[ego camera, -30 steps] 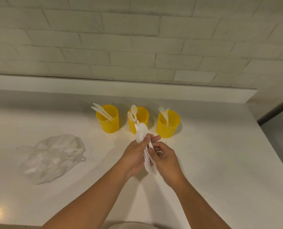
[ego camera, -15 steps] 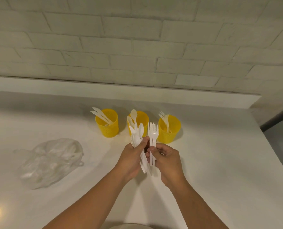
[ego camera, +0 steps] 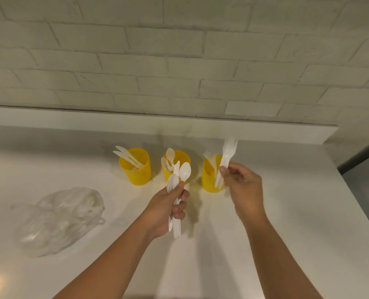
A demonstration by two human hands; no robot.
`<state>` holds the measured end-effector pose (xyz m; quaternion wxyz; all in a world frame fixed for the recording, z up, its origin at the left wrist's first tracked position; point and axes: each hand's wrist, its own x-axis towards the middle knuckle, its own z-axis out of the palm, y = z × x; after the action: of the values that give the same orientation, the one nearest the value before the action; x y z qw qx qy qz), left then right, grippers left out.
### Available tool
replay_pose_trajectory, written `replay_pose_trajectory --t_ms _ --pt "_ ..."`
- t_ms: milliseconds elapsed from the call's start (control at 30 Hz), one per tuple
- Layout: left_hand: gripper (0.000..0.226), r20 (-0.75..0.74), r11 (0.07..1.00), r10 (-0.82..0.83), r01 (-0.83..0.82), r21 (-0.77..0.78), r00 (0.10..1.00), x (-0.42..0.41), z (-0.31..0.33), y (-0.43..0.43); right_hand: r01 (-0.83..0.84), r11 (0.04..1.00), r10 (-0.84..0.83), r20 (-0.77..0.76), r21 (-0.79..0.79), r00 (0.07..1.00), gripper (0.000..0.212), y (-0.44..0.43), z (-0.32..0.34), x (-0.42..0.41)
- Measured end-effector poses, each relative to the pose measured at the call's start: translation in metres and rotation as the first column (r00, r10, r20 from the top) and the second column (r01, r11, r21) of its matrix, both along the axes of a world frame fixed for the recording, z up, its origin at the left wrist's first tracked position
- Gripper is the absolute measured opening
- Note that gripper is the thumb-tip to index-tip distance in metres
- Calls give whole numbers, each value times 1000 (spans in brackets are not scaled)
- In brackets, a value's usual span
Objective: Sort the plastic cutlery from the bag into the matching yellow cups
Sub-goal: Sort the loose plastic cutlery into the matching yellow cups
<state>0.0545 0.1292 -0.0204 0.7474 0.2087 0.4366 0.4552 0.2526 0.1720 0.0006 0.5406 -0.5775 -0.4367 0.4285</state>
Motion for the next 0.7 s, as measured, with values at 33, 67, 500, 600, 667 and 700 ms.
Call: replay_pose_trajectory --t_ms 33,67,500,600,667,700 --pt "13 32 1000 -14 14 12 999 0 2 1 36 999 -37 59 23 998 7 12 2 5" --pt "12 57 999 -23 22 25 998 1 4 1 60 997 -65 128 41 990 6 23 2 8" --pt "21 -78 995 28 -20 101 997 1 20 1 84 985 55 748 -148 661 15 64 -44 11" --pt "22 -73 995 26 -19 99 997 0 22 1 109 979 56 748 -171 662 32 54 -38 10" --pt "21 -80 994 24 -15 110 997 0 22 1 159 983 -40 727 -96 686 34 44 -32 7" --pt "20 -82 993 25 -16 116 996 0 22 1 171 985 -95 706 -38 702 32 37 -29 4"
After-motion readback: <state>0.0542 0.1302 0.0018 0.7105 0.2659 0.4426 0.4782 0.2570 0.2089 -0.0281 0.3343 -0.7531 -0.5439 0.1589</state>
